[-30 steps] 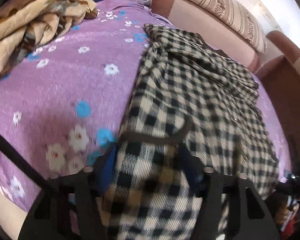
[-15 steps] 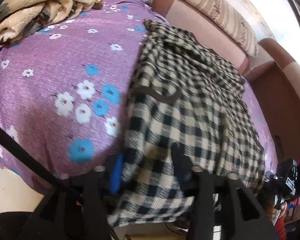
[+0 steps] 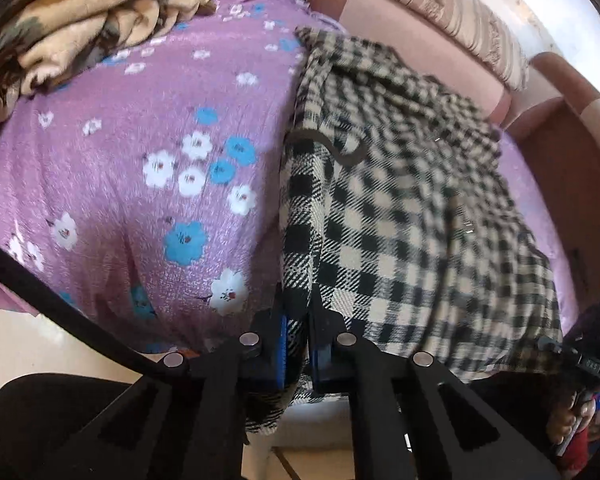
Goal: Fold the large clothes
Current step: 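Lower both grippers to the coat's hem and grasp it, then lift the hem with both grippers and fold it over toward the collar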
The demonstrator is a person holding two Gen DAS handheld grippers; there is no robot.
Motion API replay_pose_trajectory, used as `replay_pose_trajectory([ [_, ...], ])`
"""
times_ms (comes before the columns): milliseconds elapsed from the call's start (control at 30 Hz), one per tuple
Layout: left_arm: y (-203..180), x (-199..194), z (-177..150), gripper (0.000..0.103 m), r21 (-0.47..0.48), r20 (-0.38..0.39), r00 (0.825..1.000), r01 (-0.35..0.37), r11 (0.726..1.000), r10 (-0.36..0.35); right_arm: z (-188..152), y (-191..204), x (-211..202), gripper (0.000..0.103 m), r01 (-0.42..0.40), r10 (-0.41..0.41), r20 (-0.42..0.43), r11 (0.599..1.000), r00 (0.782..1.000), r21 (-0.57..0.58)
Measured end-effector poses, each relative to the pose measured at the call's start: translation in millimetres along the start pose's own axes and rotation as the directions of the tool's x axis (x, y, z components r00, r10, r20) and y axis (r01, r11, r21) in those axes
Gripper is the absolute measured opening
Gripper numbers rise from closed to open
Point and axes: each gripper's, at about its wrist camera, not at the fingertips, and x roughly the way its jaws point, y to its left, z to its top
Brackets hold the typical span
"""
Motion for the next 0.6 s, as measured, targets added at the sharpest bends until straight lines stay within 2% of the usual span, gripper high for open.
replay_pose_trajectory([
  [167, -23.7, -31.1, 19.8, 0.007, 0.020, 0.044, 0.997, 0.058, 0.998, -0.059, 23.9, 19.8, -26.6, 0.009, -0.035, 0.037, 0.061, 0.998, 0.997, -0.046],
  [333, -46.2, -46.4, 60.9, 0.007, 0.023, 0.073, 0.989, 0.131, 0.991, -0.132, 77.4, 50.7, -41.1, 0.008, -0.007, 0.023, 0.120, 0.991, 0.992, -0.137],
  [400, -54.8, -41.0, 88.2, 0.007, 0.017, 0.084, 0.987, 0.134, 0.991, -0.134, 103.7, 61.9, -43.8, 0.008, 0.038, -0.012, 0.158, 0.985, 0.987, -0.166],
  [500, -61.5, -26.2, 138.5, 0.007, -0.002, 0.125, 0.987, 0.100, 0.995, -0.099, 155.0, 71.2, -41.1, 0.007, 0.109, -0.069, 0.217, 0.977, 0.974, -0.182],
  [600, -66.3, 3.0, 199.2, 0.007, -0.048, 0.131, 0.990, 0.059, 0.997, -0.052, 217.7, 70.9, -25.3, 0.007, 0.193, -0.144, 0.268, 0.967, 0.952, -0.165],
])
